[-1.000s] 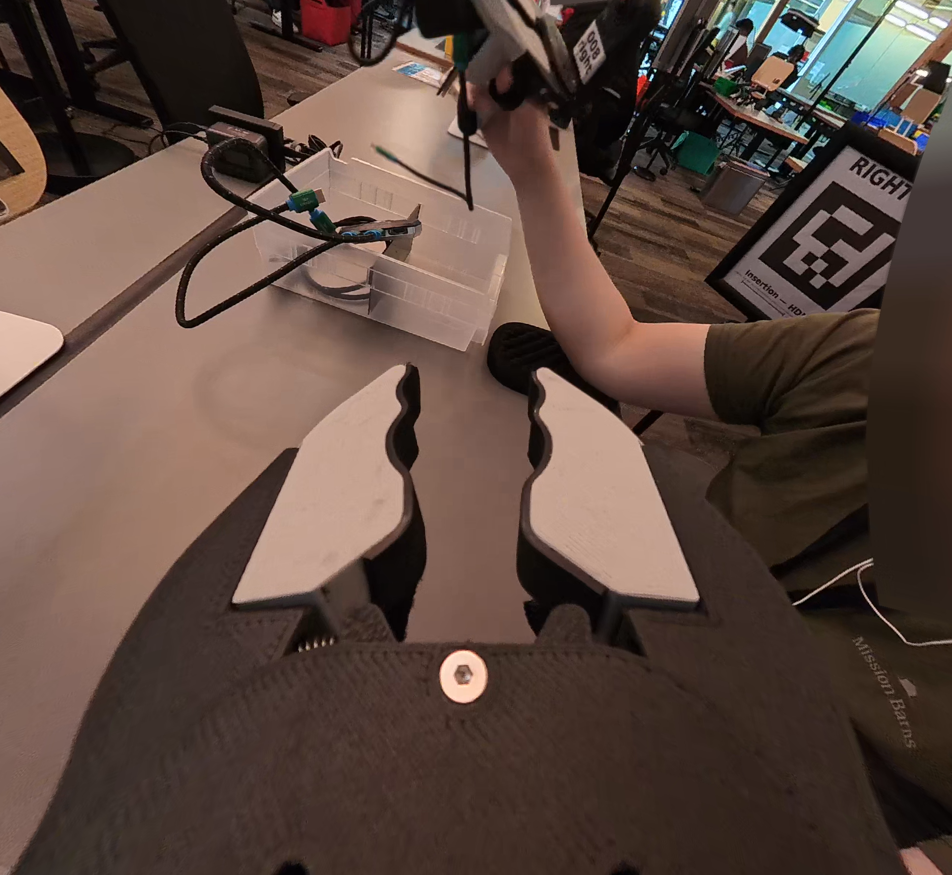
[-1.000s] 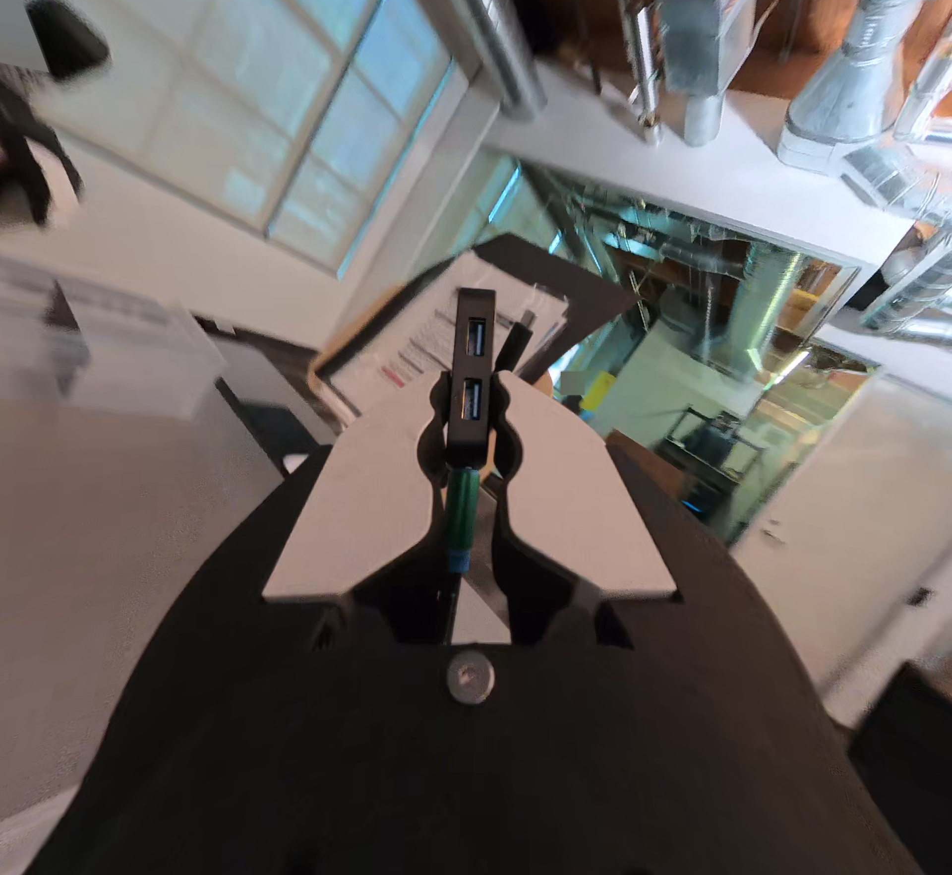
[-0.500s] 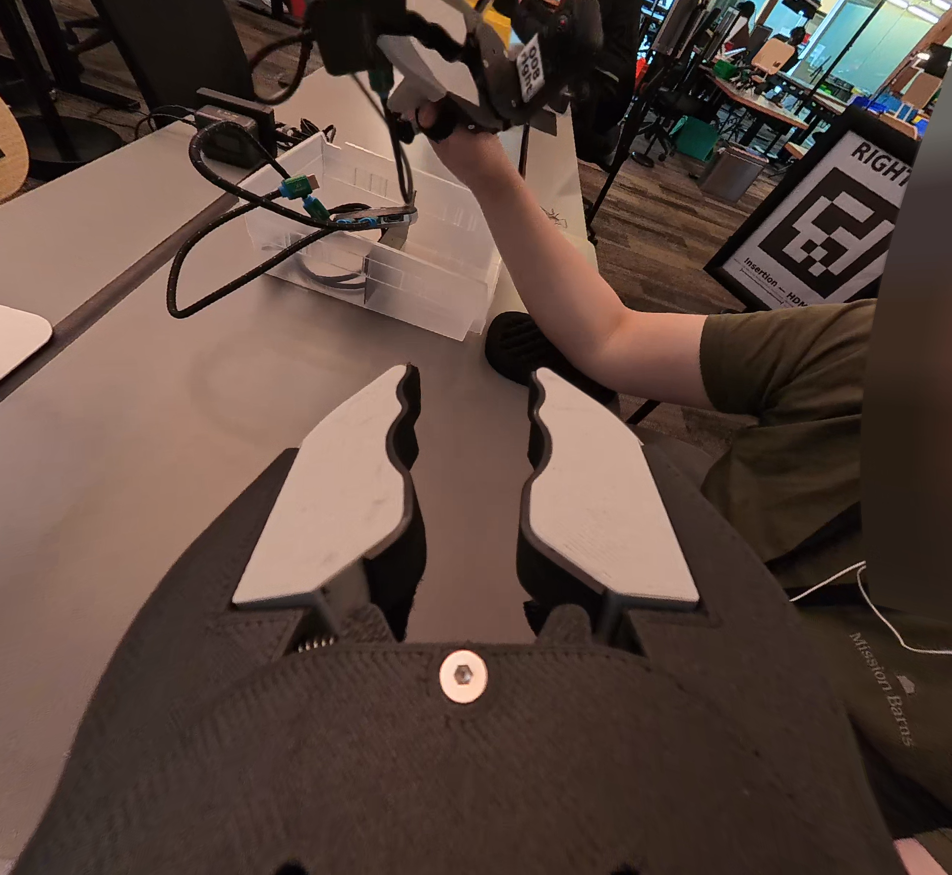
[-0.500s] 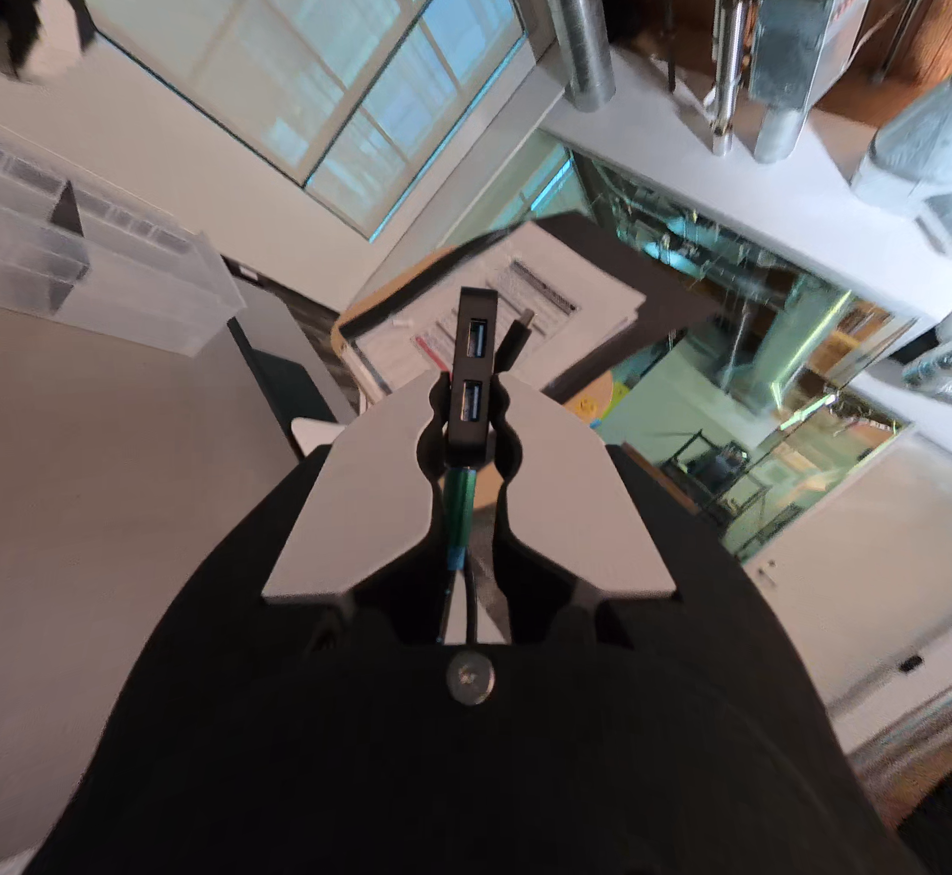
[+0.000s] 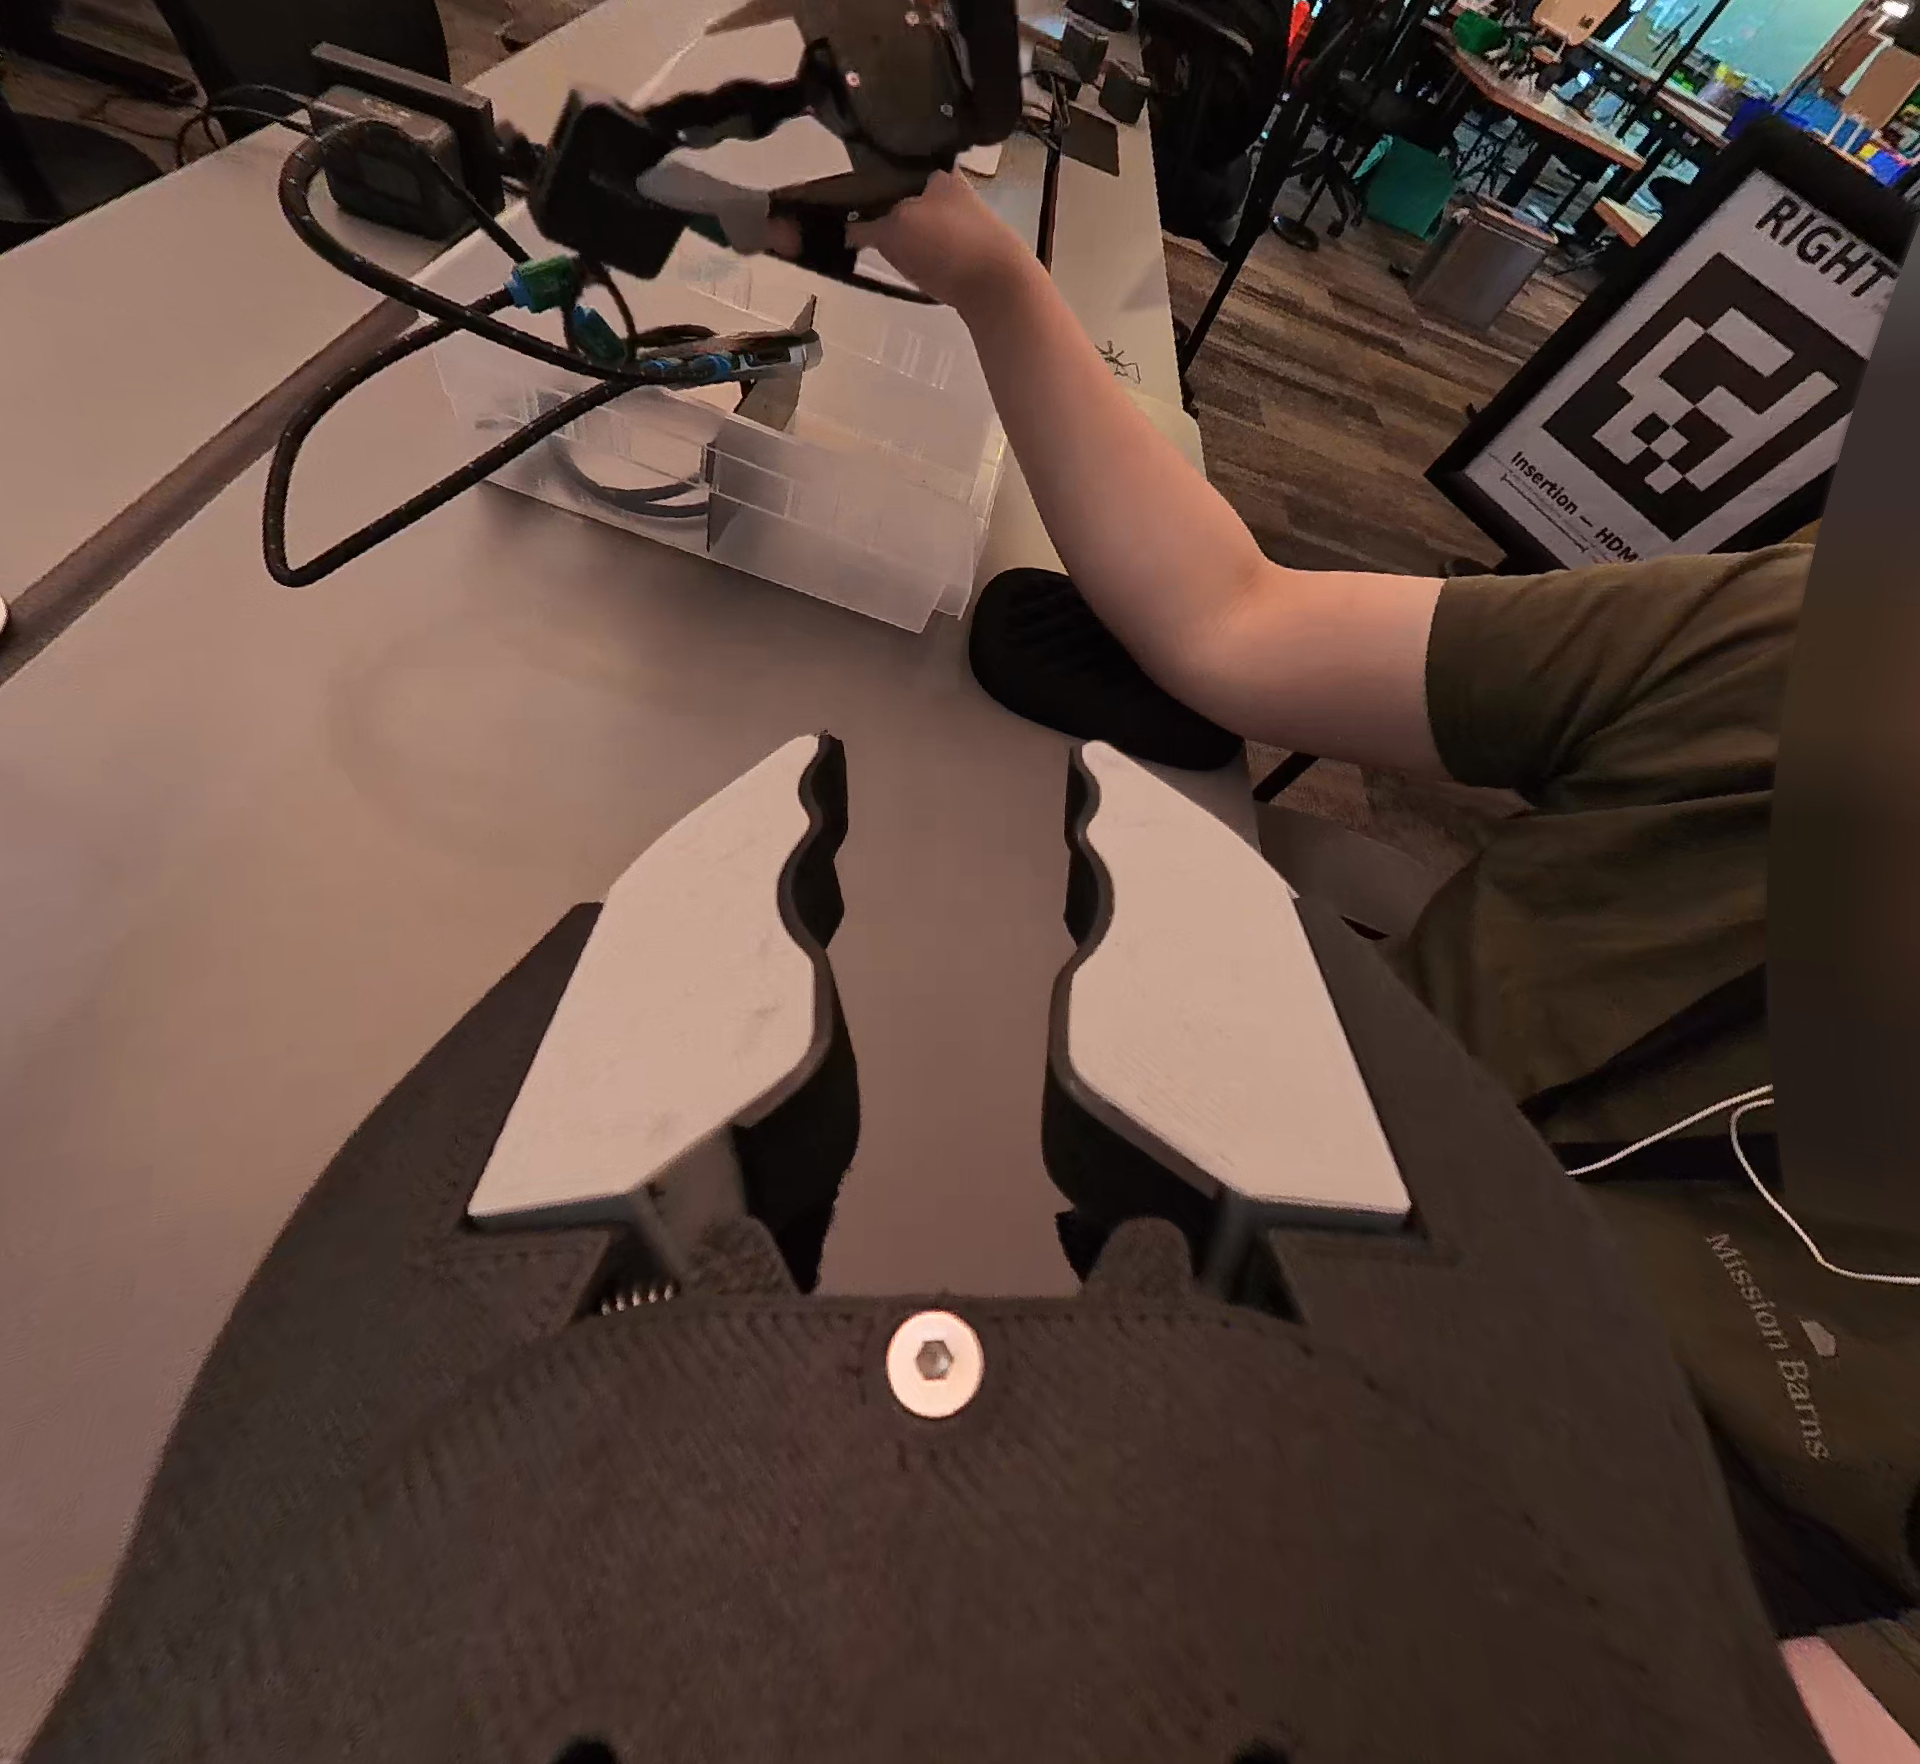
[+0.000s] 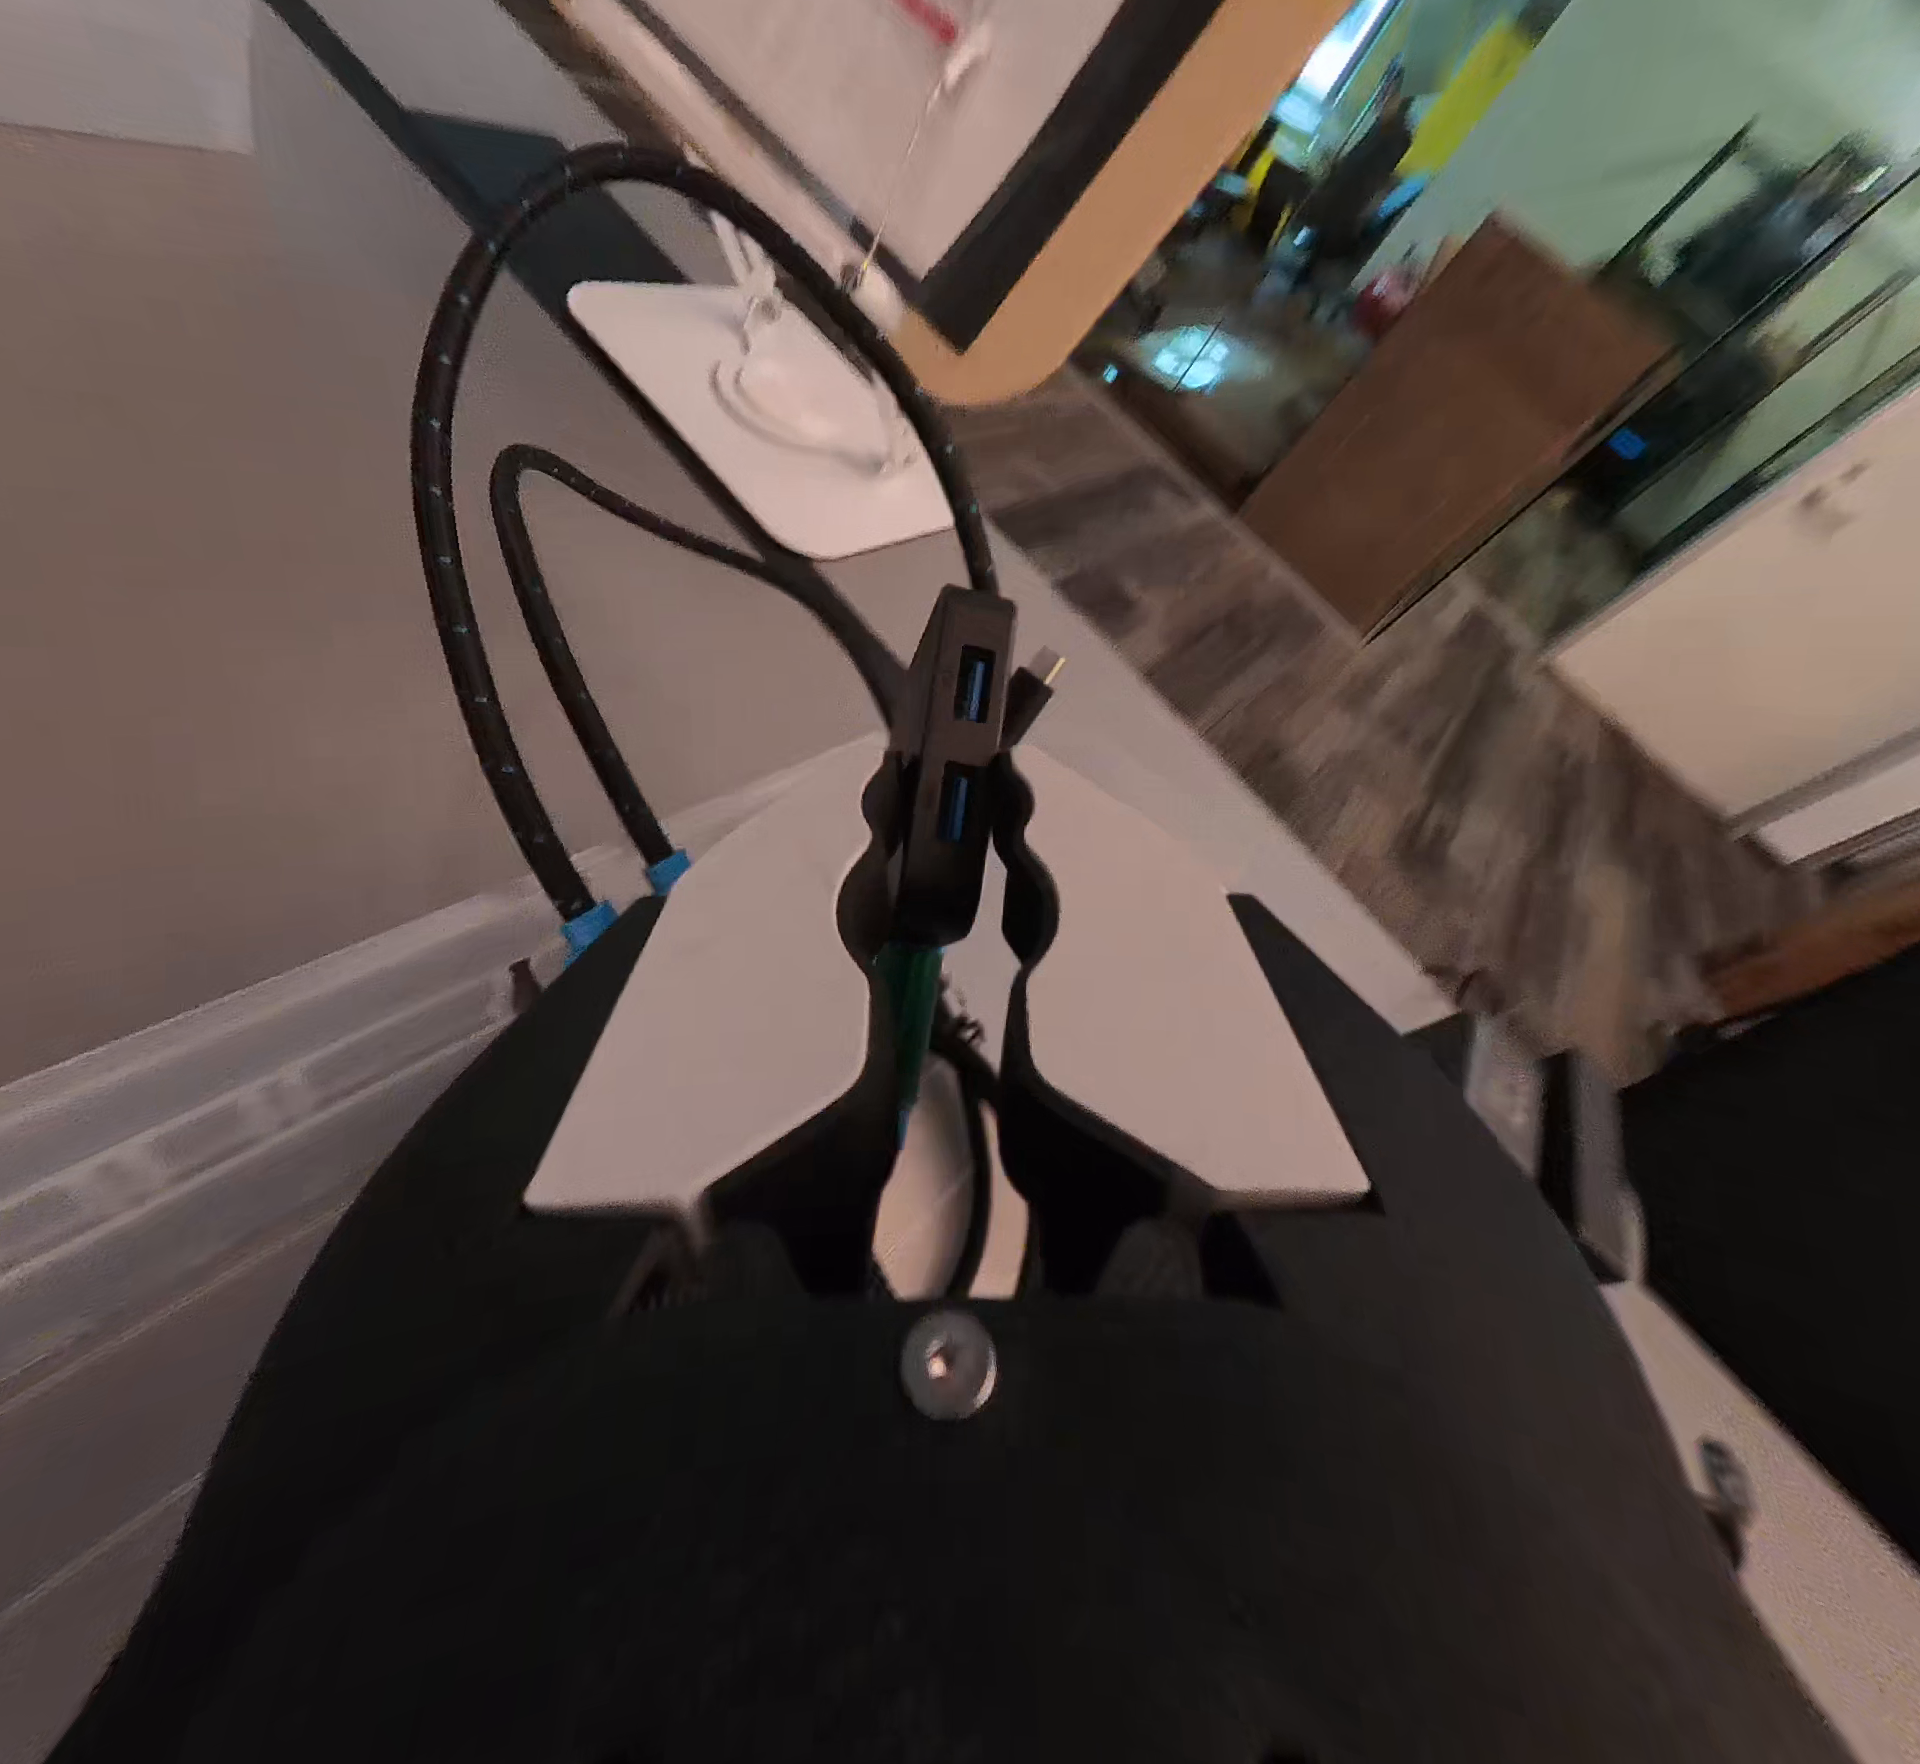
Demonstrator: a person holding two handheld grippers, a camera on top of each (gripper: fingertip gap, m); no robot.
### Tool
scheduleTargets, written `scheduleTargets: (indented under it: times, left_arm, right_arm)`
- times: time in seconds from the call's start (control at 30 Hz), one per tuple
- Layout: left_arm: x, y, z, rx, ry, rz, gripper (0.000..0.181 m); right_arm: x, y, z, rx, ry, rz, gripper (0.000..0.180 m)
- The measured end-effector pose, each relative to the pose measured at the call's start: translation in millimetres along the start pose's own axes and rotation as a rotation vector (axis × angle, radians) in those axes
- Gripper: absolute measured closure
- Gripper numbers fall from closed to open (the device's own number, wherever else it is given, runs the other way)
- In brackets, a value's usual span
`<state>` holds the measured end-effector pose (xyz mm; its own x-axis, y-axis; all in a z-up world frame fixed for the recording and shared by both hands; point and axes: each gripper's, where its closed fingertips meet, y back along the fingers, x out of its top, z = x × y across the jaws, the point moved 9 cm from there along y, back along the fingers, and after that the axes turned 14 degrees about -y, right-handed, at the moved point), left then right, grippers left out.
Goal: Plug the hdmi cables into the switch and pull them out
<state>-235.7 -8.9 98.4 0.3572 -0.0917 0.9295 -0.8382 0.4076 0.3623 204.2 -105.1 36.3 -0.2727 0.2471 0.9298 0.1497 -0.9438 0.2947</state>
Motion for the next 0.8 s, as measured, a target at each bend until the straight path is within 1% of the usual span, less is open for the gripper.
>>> scheduleTargets:
  times: [0.07,0.13,0.17,0.23,0.3,0.37,0.4,0.43,0.5,0.57,0.6,0.67,0.7,0.77,0.8]
  left_arm:
    - [-0.3,-1.4,-0.1,-0.002,0.000,-0.004,0.141]
    - [-0.9,-2.6,-0.8,-0.003,0.003,-0.009,0.141]
    - [-1.2,-3.2,-1.0,-0.004,0.005,-0.011,0.141]
    - [-2.0,-4.5,-1.2,-0.008,0.009,-0.018,0.141]
    - [-2.8,-5.7,-1.1,-0.012,0.012,-0.026,0.141]
    - [-3.4,-6.2,-0.8,-0.016,0.014,-0.034,0.140]
    - [-3.7,-6.3,-0.9,-0.017,0.013,-0.035,0.140]
    - [-3.7,-6.1,-1.1,-0.017,0.013,-0.036,0.140]
    - [-3.8,-5.4,-1.8,-0.015,0.014,-0.032,0.141]
    - [-4.0,-4.5,-2.7,-0.013,0.020,-0.027,0.141]
    - [-4.3,-4.4,-3.2,-0.013,0.023,-0.025,0.141]
    - [-5.2,-4.9,-3.8,-0.014,0.029,-0.028,0.141]
    - [-5.6,-5.5,-3.9,-0.015,0.030,-0.030,0.141]
    - [-6.0,-7.2,-4.2,-0.018,0.031,-0.034,0.141]
    - [-6.4,-8.3,-4.4,-0.020,0.032,-0.037,0.141]
  right_arm:
    - [-6.9,-5.5,-0.1,0.022,-0.043,-0.087,0.163]
    - [-16.3,-14.0,-5.4,0.055,-0.033,-0.242,0.163]
    - [-19.7,-18.7,-7.8,0.052,-0.025,-0.294,0.165]
    - [-21.7,-25.9,-8.5,-0.006,0.025,-0.356,0.164]
    - [-20.5,-28.7,-9.6,-0.065,0.075,-0.359,0.160]
    - [-13.8,-23.1,-12.1,-0.071,0.081,-0.334,0.143]
    - [-6.3,-16.0,-11.4,-0.094,0.057,-0.304,0.132]
    - [2.9,-5.3,-9.2,-0.131,0.027,-0.274,0.126]
    - [22.4,26.8,-1.9,-0.233,-0.035,-0.197,0.123]
    - [32.3,67.6,14.9,-0.401,-0.165,-0.096,0.127]
    - [29.1,89.4,28.1,-0.516,-0.267,-0.055,0.132]
    - [3.9,128.5,55.5,-0.723,-0.497,0.007,0.136]
    - [-16.7,142.4,66.7,-0.781,-0.615,0.011,0.136]
    - [-62.5,157.2,80.9,-0.784,-0.858,-0.061,0.125]
    - [-81.7,159.5,84.5,-0.741,-0.971,-0.101,0.125]
